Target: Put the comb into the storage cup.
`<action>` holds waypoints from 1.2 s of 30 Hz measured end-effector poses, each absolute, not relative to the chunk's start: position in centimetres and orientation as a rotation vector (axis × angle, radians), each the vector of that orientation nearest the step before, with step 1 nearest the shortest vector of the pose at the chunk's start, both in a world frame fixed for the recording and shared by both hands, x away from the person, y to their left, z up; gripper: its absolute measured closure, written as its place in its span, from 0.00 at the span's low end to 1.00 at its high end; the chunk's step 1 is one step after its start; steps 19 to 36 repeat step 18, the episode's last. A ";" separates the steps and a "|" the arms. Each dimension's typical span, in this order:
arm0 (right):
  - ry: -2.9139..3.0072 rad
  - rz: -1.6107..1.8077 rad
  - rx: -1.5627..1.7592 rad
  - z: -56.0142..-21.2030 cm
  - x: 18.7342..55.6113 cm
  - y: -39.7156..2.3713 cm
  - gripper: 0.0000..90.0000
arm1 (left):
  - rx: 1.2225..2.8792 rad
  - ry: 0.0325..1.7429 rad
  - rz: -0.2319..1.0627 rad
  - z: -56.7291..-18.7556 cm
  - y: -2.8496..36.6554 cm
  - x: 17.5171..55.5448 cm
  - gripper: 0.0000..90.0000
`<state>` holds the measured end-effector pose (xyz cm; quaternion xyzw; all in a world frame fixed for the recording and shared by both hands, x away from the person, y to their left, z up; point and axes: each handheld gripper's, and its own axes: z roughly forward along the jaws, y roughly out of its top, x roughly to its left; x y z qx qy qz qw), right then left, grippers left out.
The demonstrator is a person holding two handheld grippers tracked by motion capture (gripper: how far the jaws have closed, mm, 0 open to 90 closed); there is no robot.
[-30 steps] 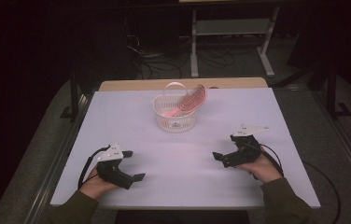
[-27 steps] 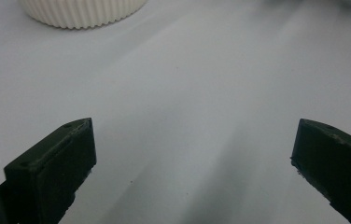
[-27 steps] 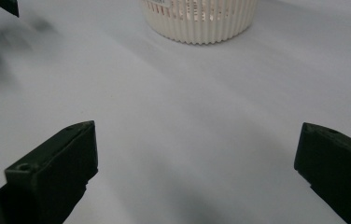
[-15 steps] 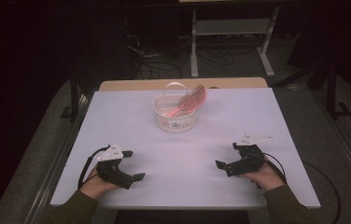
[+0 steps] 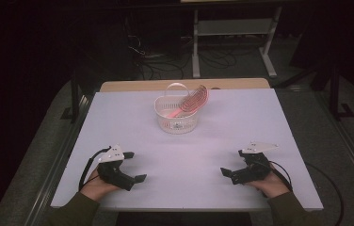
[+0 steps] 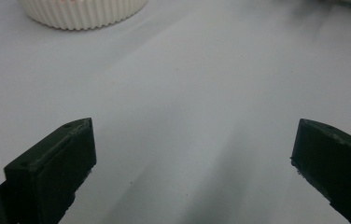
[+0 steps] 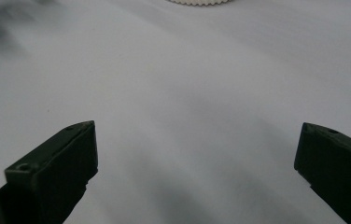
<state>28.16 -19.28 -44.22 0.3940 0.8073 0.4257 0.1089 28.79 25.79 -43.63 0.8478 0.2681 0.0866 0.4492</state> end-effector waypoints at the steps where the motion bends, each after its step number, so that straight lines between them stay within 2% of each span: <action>1: 2.378 1.247 1.161 -44.3 28.1 -19.2 0.00 | 2.098 0.663 0.215 -43.6 25.8 28.8 0.00; 36: 2.404 1.190 1.150 -44.8 27.8 -19.2 0.00 | 2.109 0.661 0.212 -43.7 25.7 28.8 0.00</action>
